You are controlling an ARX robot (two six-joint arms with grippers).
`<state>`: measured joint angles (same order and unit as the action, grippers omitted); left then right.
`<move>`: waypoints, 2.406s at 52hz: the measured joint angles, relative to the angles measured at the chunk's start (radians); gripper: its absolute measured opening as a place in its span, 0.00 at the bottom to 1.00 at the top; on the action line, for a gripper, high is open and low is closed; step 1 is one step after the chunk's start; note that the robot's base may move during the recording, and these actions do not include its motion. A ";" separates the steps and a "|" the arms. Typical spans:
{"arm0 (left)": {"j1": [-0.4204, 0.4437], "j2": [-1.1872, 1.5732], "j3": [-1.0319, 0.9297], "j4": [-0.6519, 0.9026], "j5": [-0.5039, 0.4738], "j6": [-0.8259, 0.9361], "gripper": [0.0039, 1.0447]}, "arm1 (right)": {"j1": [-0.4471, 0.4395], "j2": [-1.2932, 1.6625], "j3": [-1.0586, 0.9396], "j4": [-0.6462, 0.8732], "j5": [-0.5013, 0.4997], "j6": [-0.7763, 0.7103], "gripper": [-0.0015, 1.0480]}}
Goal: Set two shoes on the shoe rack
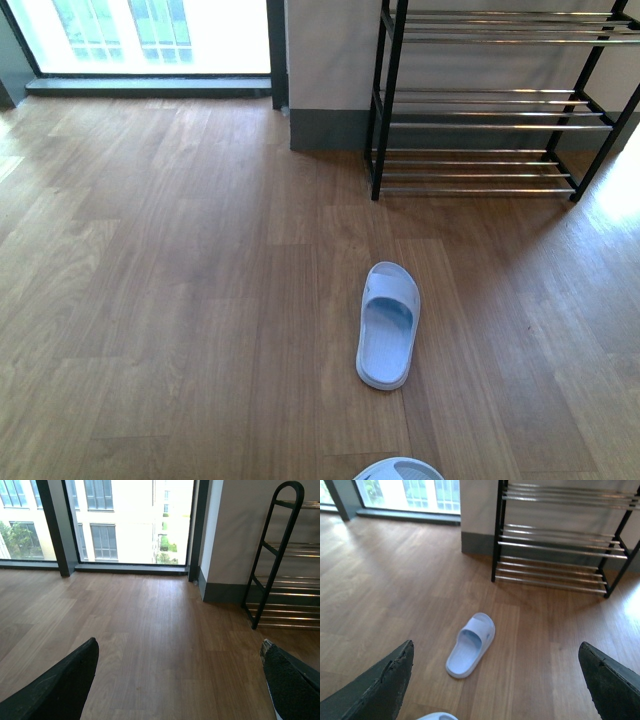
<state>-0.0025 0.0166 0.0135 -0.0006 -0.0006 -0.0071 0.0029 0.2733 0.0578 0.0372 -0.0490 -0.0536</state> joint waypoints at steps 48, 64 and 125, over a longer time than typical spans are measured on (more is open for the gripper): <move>0.000 0.000 0.000 0.000 0.000 0.000 0.91 | 0.415 2.371 0.719 0.484 0.059 0.472 0.91; 0.000 0.000 0.000 0.000 0.000 0.000 0.91 | 0.409 2.466 0.852 0.441 0.076 0.663 0.91; 0.000 0.000 0.000 0.000 0.000 0.000 0.91 | 0.198 2.609 0.899 0.738 0.108 0.472 0.23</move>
<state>-0.0025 0.0166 0.0135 -0.0002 -0.0006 -0.0071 0.2008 2.8826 0.9569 0.7750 0.0593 0.4179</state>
